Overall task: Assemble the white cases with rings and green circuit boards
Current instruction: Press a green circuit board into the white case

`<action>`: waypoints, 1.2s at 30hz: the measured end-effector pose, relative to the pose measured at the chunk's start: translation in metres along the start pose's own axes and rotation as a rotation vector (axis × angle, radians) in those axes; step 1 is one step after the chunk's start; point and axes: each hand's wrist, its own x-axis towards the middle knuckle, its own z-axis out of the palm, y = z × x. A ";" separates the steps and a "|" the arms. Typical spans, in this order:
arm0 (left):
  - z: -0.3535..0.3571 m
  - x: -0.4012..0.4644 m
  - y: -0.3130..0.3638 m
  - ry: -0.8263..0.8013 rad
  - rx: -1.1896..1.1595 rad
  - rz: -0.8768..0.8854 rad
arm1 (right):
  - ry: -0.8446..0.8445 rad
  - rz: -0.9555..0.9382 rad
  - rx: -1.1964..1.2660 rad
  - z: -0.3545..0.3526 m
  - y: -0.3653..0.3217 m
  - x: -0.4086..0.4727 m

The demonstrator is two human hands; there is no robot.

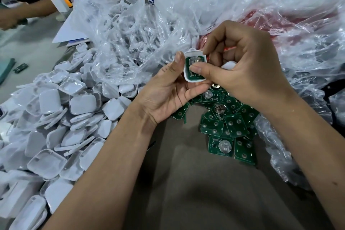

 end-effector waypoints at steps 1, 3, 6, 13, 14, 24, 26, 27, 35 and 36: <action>0.000 0.000 0.000 -0.007 -0.014 0.001 | 0.010 0.002 0.003 0.000 0.001 0.000; 0.001 0.000 0.000 -0.021 -0.039 0.008 | 0.026 -0.009 0.010 -0.001 0.000 0.001; 0.001 0.000 0.001 -0.043 -0.075 0.028 | 0.038 -0.049 0.040 -0.001 -0.001 0.001; 0.001 -0.001 0.004 -0.117 -0.157 0.097 | 0.061 -0.076 0.026 -0.001 -0.005 -0.003; 0.001 -0.001 0.004 -0.122 -0.159 0.106 | 0.072 -0.093 0.019 0.000 -0.005 -0.003; 0.000 -0.001 0.001 -0.148 -0.171 0.174 | 0.114 -0.203 -0.174 0.004 -0.007 -0.001; 0.000 0.000 0.001 -0.130 -0.146 0.185 | 0.110 -0.199 -0.180 0.004 -0.007 -0.002; -0.001 0.000 0.000 -0.128 -0.138 0.189 | 0.110 -0.197 -0.181 0.005 -0.007 -0.002; -0.001 0.000 -0.001 -0.114 -0.135 0.187 | 0.101 -0.167 -0.157 0.006 -0.006 -0.003; 0.000 0.000 -0.001 -0.114 -0.143 0.185 | 0.099 -0.163 -0.154 0.006 -0.006 -0.003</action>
